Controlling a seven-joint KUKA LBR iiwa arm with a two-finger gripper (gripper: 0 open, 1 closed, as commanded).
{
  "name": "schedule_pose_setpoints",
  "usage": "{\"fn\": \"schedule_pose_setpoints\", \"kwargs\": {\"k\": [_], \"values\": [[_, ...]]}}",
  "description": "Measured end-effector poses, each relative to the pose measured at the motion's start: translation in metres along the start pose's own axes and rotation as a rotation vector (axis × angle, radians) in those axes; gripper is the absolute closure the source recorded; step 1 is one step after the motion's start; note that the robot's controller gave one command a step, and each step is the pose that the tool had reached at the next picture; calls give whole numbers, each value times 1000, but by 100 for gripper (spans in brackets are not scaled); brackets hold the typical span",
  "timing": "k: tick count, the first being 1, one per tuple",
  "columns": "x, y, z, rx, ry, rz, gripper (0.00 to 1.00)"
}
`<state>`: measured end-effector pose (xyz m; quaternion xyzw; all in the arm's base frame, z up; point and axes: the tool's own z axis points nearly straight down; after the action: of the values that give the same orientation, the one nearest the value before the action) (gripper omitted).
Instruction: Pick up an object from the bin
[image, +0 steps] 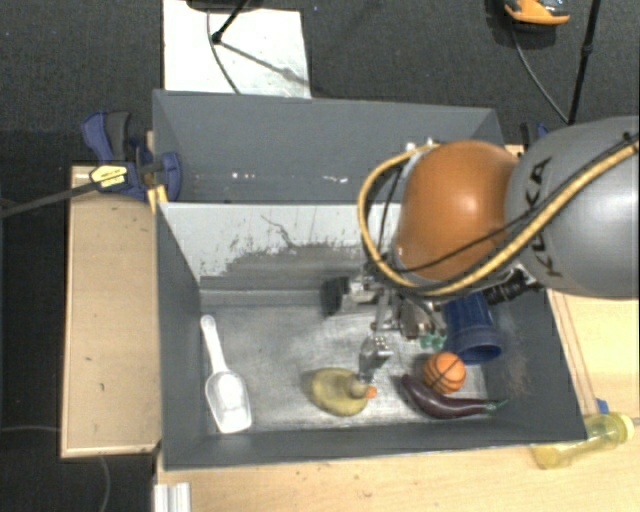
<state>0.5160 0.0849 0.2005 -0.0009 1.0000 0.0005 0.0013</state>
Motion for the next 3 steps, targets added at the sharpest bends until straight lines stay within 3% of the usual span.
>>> {"fn": "schedule_pose_setpoints", "kwargs": {"k": [1, 2, 3], "values": [[29, -11, 51, 0, -4, -310, 0], [42, -13, 93, -1, 4, -393, 0], [34, 2, 65, -1, 0, -308, 0]]}}
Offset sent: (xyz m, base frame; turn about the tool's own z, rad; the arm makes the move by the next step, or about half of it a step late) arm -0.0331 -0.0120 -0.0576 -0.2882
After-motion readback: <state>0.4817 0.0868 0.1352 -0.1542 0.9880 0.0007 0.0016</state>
